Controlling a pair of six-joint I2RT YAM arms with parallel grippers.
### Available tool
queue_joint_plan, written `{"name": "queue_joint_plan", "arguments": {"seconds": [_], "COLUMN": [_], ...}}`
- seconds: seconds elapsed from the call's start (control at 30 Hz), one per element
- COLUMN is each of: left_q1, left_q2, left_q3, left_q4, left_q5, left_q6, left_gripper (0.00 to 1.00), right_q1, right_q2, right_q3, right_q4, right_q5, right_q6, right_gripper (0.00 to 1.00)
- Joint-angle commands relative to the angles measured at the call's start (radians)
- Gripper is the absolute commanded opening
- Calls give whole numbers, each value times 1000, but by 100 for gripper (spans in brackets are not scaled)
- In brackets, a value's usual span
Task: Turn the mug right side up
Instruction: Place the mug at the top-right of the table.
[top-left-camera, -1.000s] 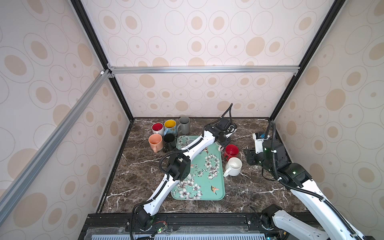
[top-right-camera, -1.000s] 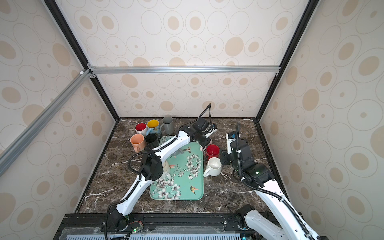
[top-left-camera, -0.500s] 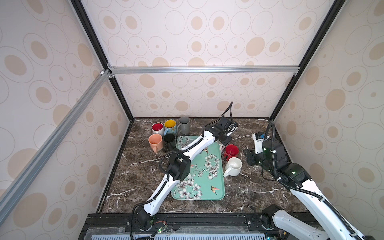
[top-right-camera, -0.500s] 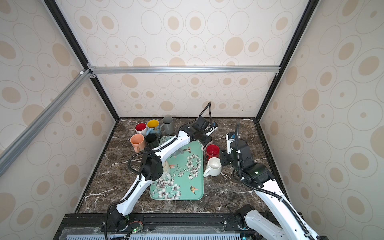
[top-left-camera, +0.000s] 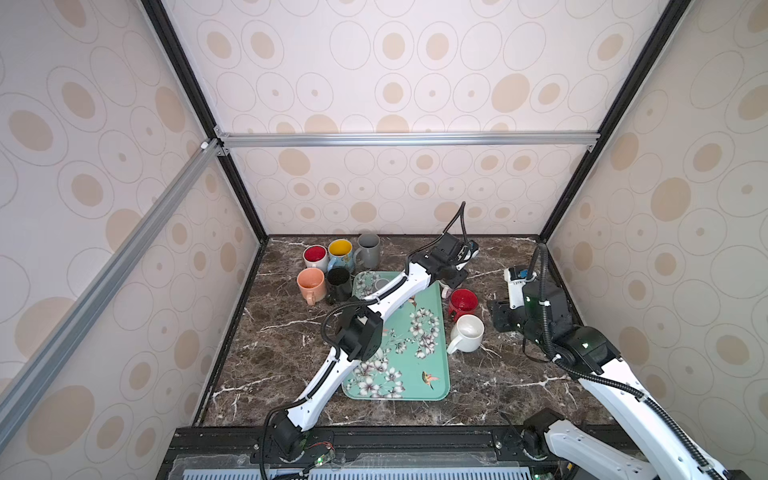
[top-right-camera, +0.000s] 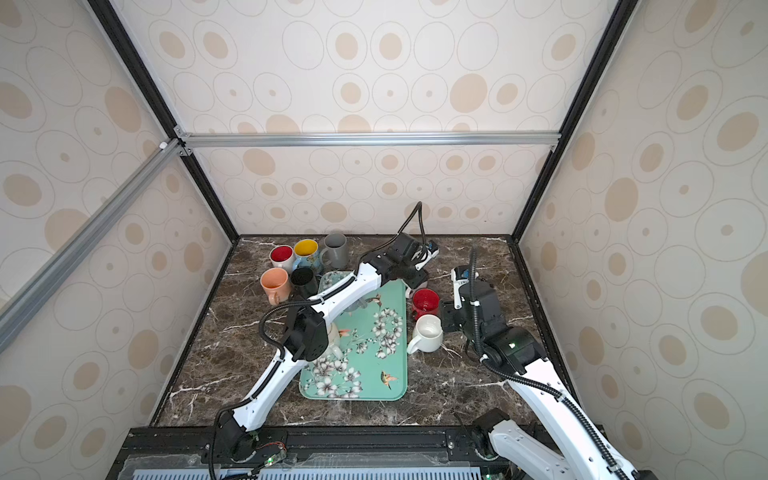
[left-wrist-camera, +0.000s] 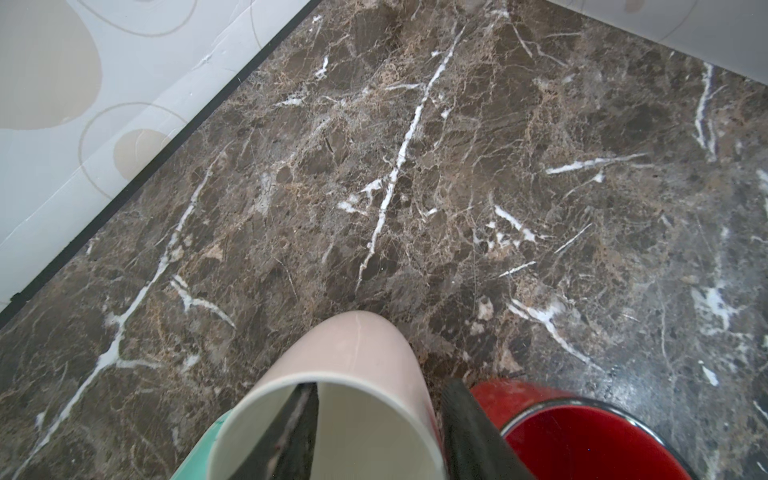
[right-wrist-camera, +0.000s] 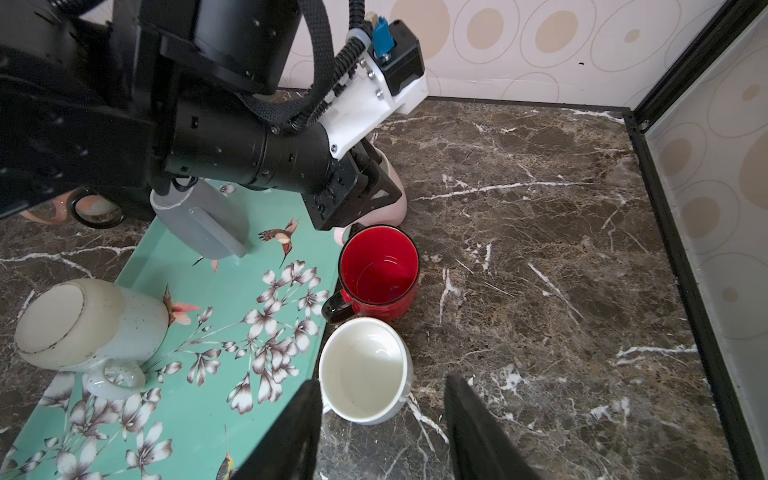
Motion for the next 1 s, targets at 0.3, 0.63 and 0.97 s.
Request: {"name": "queue_joint_plan", "arguments": {"seconds": [0.3,0.63,0.97], "left_q1": [-2,-2,-2], "left_q2": [40,-7,-59], "left_q3": [39,39,39], "left_q4": [80,82,56], "left_q5": [37,53,64], "left_q6": [-30,-30,-30], "left_gripper": [50,54,54], "right_q1": [-5,-6,-6], "right_q2": [10,22,11], "right_q3": [-17,-7,4], "right_q4": [7,12,0], "right_q5": [24,10,-15], "right_q6": [-17,-14,21], "right_gripper": [51,51,51]}}
